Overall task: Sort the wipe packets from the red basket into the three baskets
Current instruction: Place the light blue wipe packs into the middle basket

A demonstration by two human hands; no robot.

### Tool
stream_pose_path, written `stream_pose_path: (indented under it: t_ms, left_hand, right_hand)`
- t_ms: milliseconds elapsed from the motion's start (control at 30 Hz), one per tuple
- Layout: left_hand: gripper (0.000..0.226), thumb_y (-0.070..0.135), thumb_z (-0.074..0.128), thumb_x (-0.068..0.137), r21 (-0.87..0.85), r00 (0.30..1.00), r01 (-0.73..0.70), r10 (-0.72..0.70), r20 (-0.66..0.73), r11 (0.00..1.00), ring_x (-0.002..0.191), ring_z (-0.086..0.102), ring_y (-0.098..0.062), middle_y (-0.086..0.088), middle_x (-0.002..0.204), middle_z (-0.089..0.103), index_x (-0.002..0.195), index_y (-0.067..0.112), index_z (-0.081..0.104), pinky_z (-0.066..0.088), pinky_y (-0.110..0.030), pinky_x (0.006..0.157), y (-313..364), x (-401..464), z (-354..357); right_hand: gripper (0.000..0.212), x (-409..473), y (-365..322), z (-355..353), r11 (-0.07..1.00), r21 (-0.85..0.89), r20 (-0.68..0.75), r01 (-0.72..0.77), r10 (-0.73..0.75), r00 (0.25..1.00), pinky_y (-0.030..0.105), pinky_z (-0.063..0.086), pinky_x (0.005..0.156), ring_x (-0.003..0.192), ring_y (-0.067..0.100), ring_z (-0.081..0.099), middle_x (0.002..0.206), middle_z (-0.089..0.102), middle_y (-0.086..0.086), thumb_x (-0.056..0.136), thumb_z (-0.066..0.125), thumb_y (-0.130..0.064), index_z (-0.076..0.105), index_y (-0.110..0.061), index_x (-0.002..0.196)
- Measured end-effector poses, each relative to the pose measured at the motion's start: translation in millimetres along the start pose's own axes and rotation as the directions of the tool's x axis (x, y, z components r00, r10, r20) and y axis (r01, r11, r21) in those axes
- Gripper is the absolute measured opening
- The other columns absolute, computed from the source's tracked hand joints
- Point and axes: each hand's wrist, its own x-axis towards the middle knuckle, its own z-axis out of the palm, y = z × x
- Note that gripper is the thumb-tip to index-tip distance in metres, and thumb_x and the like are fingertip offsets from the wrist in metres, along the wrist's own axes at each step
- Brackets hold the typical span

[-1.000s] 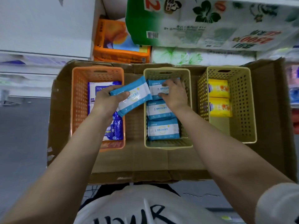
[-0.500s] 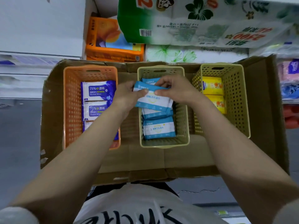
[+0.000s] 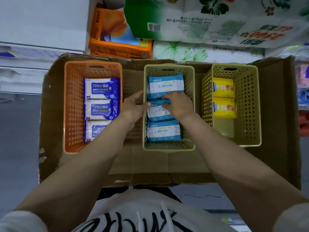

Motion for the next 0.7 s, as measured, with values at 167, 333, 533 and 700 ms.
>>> stream_pose_path:
  t_ms: [167,333,533,700]
  left_hand:
    - [0.062,0.012,0.068,0.092,-0.004,1.000,-0.003,0.003,-0.004,1.000,0.114,0.055,-0.014,-0.001,0.139,0.051,0.145,0.033,0.045,0.054,-0.027,0.079,-2.4,2.0,1.1]
    - [0.062,0.019,0.069,0.091,0.067,1.000,-0.017,0.019,-0.023,0.998,0.119,0.058,-0.018,-0.001,0.141,0.053,0.146,0.036,0.044,0.054,-0.040,0.095,-5.7,3.5,1.7]
    - [0.063,0.024,0.069,0.091,0.241,0.996,-0.070,0.081,-0.032,0.968,0.126,0.054,-0.025,-0.006,0.145,0.050,0.148,0.022,0.041,0.052,-0.046,0.100,7.3,-8.5,-8.1]
    - [0.057,0.031,0.070,0.090,0.405,0.969,-0.235,0.245,0.027,0.884,0.118,0.058,-0.023,-0.007,0.129,0.061,0.141,0.014,0.050,0.049,-0.036,0.099,32.3,-43.1,-58.3]
  right_hand:
    - [0.035,-10.4,-7.2,9.5,0.976,-0.210,-0.165,-0.060,0.025,0.986,0.034,0.044,0.086,0.121,0.024,0.044,0.119,0.064,0.004,0.093,0.062,-0.035,0.063,-0.018,0.123]
    - [0.055,-13.2,-14.6,7.1,0.945,-0.273,-0.211,-0.180,0.124,0.970,0.035,0.045,0.086,0.124,0.028,0.042,0.132,0.049,0.011,0.090,0.065,-0.040,0.047,-0.012,0.133]
    - [0.041,-12.7,-16.3,-14.6,0.964,-0.223,0.038,-0.148,0.161,0.986,0.033,0.044,0.078,0.112,0.027,0.055,0.123,0.057,0.010,0.095,0.057,-0.042,0.058,-0.012,0.121]
    - [0.040,-40.8,-57.5,-71.5,0.989,-0.122,-0.048,-0.080,0.074,0.996,0.037,0.049,0.092,0.118,0.028,0.057,0.129,0.062,0.009,0.095,0.058,-0.041,0.063,-0.015,0.124]
